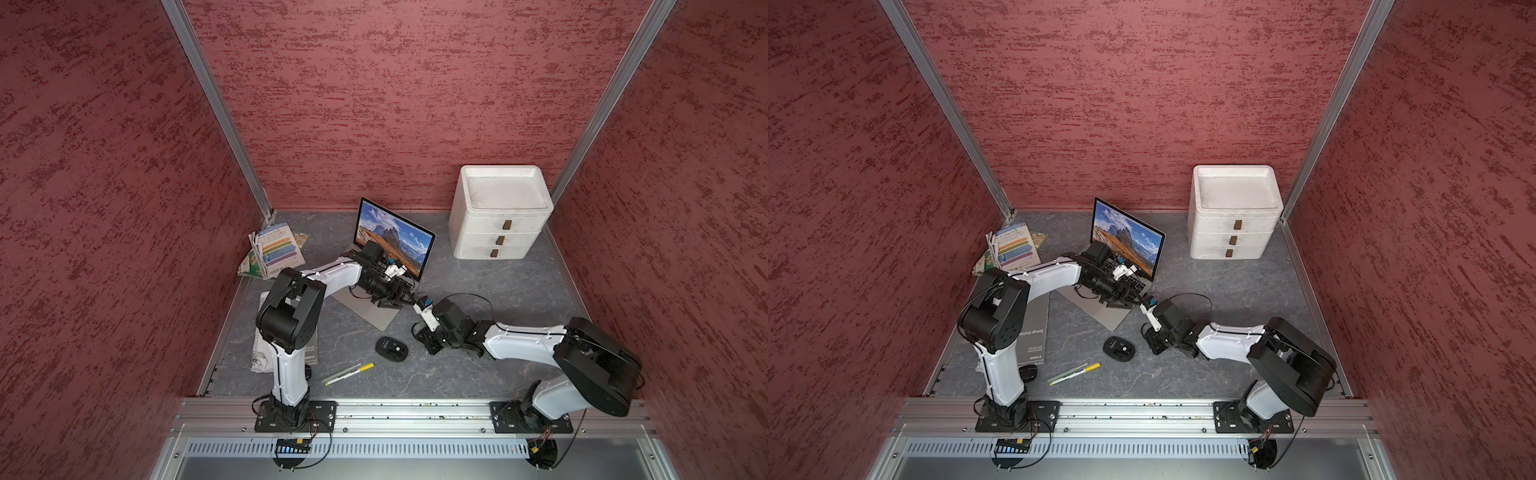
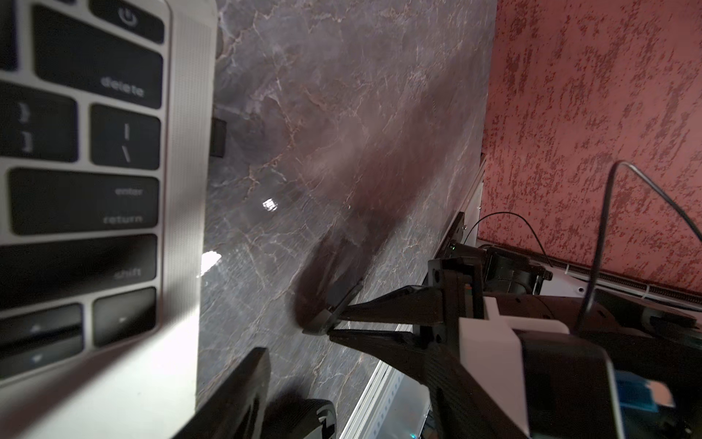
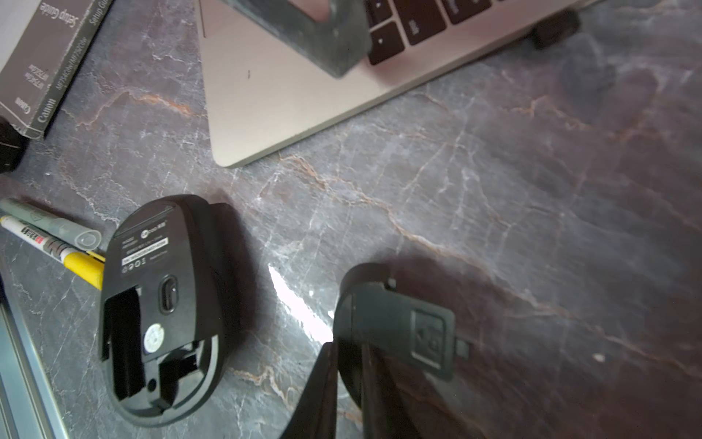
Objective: Insert the wireless mouse receiver into the laptop
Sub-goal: Move the lid to the center of the board.
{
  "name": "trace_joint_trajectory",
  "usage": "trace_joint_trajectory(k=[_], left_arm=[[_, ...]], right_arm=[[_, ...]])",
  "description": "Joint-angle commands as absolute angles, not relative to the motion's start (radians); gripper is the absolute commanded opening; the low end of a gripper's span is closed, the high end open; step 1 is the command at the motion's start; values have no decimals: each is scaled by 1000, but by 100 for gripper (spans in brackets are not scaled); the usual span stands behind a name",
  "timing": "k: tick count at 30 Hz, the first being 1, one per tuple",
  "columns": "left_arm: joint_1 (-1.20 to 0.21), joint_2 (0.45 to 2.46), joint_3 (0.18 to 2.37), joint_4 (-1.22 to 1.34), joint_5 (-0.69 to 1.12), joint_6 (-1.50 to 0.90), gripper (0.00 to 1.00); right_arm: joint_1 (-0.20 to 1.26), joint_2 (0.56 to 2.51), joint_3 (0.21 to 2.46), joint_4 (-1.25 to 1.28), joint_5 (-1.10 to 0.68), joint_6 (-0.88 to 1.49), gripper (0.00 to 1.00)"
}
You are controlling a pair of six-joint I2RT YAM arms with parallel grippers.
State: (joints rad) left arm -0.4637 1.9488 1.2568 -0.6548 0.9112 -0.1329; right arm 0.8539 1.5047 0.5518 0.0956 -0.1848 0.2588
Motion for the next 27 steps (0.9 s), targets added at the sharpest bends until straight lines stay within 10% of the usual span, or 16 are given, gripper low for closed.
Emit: trace_joint_trajectory(k=[1,27], left_arm=[[-471,1984,1269,-748,981,3,68],[-436,1964,1186,-785,1110,147,66]], right_arm=[[860,1497,522,138,-253,215,16],[691,1408,534,52,-512,329,21]])
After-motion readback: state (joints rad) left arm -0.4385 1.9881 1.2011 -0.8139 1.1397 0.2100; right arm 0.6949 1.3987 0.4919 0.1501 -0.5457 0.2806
